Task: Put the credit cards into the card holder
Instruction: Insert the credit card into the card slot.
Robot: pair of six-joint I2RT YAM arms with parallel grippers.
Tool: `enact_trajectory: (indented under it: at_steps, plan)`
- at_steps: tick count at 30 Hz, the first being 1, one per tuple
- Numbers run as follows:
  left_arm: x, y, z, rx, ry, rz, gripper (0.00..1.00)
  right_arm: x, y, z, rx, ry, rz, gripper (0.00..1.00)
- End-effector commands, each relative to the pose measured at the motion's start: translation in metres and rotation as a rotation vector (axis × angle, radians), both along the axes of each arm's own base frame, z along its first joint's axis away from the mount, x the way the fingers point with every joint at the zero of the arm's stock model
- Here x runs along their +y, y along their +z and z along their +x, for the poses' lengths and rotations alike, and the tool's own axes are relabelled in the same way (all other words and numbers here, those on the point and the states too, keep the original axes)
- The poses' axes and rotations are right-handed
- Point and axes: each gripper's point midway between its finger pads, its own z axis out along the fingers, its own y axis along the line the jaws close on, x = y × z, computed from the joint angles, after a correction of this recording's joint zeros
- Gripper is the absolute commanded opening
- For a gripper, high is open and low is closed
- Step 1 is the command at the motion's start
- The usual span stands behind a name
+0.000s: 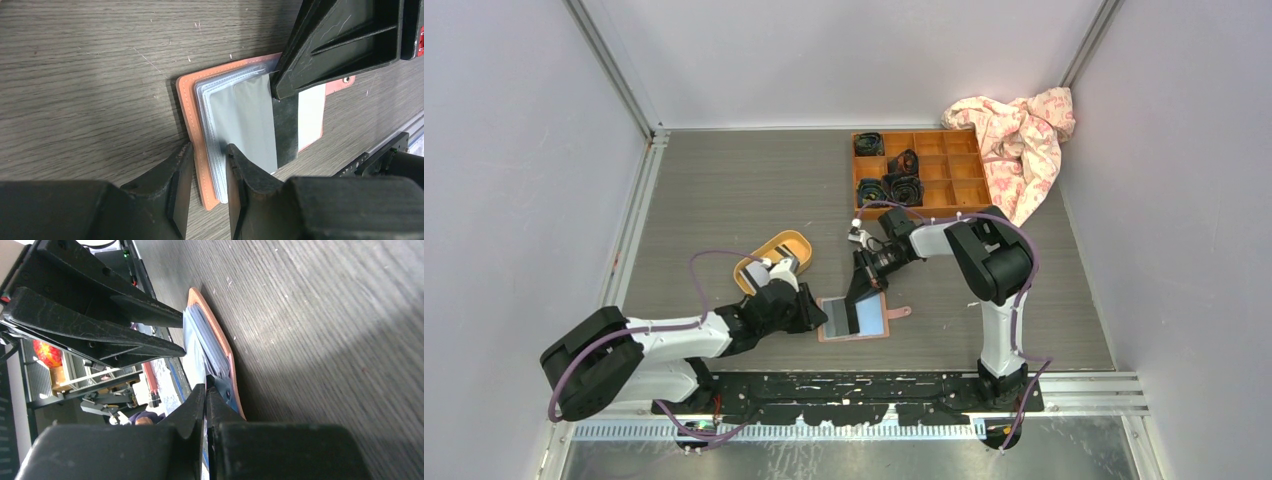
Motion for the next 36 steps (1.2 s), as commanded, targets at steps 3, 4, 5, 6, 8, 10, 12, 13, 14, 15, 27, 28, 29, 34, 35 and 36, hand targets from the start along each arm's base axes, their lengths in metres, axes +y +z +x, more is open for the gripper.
enact_trajectory:
  at_steps: [3,4,5,6,8,10,12,13,14,15,27,28,29,34,35,36]
  plan:
    - [-0.019,0.033,0.012,-0.08,-0.023,-0.071,0.33,0.003,-0.002,0.001,-0.037,0.026,-0.014,0.09]
    - [-0.017,0.035,0.012,-0.086,-0.022,-0.073,0.34,0.003,-0.002,0.001,-0.038,0.026,-0.015,0.09]
    - [-0.014,0.037,0.011,-0.09,-0.019,-0.067,0.35,0.002,-0.002,0.002,-0.038,0.024,-0.016,0.09]
    - [-0.012,0.041,0.011,-0.096,-0.015,-0.064,0.35,0.002,-0.002,0.001,-0.039,0.025,-0.018,0.1]
    - [-0.005,0.048,0.011,-0.113,-0.003,-0.058,0.37,0.003,-0.002,0.002,-0.042,0.024,-0.018,0.1]
    - [0.0,0.058,0.01,-0.131,0.009,-0.062,0.38,0.003,-0.002,0.002,-0.041,0.023,-0.02,0.1]
    - [0.003,0.067,0.009,-0.15,0.019,-0.071,0.38,0.003,-0.002,0.002,-0.041,0.022,-0.021,0.11]
    - [0.003,0.072,0.007,-0.16,0.017,-0.081,0.38,0.003,-0.003,0.002,-0.039,0.021,-0.022,0.11]
    - [0.0,0.078,0.006,-0.17,0.014,-0.09,0.38,0.003,-0.003,0.002,-0.037,0.02,-0.023,0.11]
    - [-0.003,0.084,0.005,-0.18,0.01,-0.1,0.38,0.003,-0.003,0.002,-0.035,0.019,-0.023,0.11]
    - [-0.095,0.089,-0.02,-0.231,-0.157,0.199,0.31,0.001,-0.006,0.004,-0.03,0.005,-0.032,0.12]
    - [-0.099,0.084,-0.02,-0.216,-0.16,0.225,0.3,0.001,-0.007,0.005,-0.03,0.003,-0.035,0.12]
    - [-0.107,0.084,-0.02,-0.207,-0.164,0.232,0.3,0.001,-0.007,0.005,-0.032,0.001,-0.036,0.12]
    - [-0.12,0.065,-0.019,-0.174,-0.171,0.269,0.28,0.0,-0.007,0.006,-0.031,-0.002,-0.039,0.12]
    - [-0.121,0.062,-0.019,-0.168,-0.171,0.281,0.28,0.0,-0.007,0.006,-0.032,-0.002,-0.039,0.12]
    - [-0.122,0.06,-0.019,-0.164,-0.175,0.291,0.28,0.0,-0.007,0.006,-0.032,-0.002,-0.039,0.12]
